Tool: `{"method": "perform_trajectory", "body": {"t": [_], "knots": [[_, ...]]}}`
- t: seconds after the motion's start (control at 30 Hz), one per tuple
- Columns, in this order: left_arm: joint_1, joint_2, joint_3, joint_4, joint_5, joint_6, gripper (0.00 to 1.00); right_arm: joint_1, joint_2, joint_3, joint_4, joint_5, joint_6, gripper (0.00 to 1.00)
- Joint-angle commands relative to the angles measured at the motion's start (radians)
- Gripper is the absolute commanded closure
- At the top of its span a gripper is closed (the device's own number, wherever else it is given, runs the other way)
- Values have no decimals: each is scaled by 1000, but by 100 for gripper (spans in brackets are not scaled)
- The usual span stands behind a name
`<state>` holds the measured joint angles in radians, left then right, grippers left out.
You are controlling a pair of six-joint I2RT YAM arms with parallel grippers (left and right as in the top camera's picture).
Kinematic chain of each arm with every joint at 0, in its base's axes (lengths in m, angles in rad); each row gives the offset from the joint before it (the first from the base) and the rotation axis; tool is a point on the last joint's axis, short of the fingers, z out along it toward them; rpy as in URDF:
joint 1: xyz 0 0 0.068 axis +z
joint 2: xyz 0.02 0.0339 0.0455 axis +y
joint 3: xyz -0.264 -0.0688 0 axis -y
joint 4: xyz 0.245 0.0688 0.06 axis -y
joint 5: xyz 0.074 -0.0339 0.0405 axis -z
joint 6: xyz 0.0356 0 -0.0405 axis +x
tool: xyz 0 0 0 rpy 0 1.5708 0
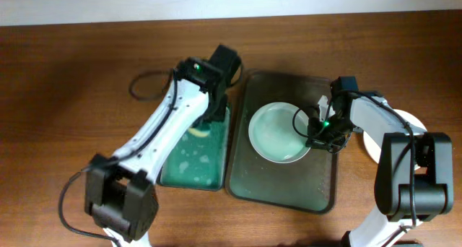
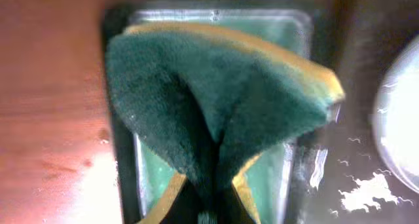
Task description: Clean dirty plates on tray and stack at the side
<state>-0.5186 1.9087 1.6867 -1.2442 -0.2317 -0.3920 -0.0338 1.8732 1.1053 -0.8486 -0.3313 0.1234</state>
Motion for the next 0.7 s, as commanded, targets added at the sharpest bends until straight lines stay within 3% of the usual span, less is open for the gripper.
{"method": "perform_trajectory", "body": {"t": [0.0,0.07,0.2,0.33,0.37,0.63,0.67], "knots": [[64,6,-280,217,167,-15,100,-5,20,-11,-6,55,-16,92],[95,6,-348,286,211,-15,98,-5,20,-11,2,55,-16,92],[114,-19,-330,278,229,5,82,-5,10,-11,27,54,-16,95],[114,-95,-311,274,237,4,50,-5,-93,-11,-5,56,-15,95],[114,-118,-311,274,237,4,46,-5,-126,-11,-13,72,-11,96],[114,-260,-311,248,237,3,0,116,-530,-11,-103,552,166,96],[114,-260,-311,248,238,3,0,144,-560,-11,-106,592,186,96]]}}
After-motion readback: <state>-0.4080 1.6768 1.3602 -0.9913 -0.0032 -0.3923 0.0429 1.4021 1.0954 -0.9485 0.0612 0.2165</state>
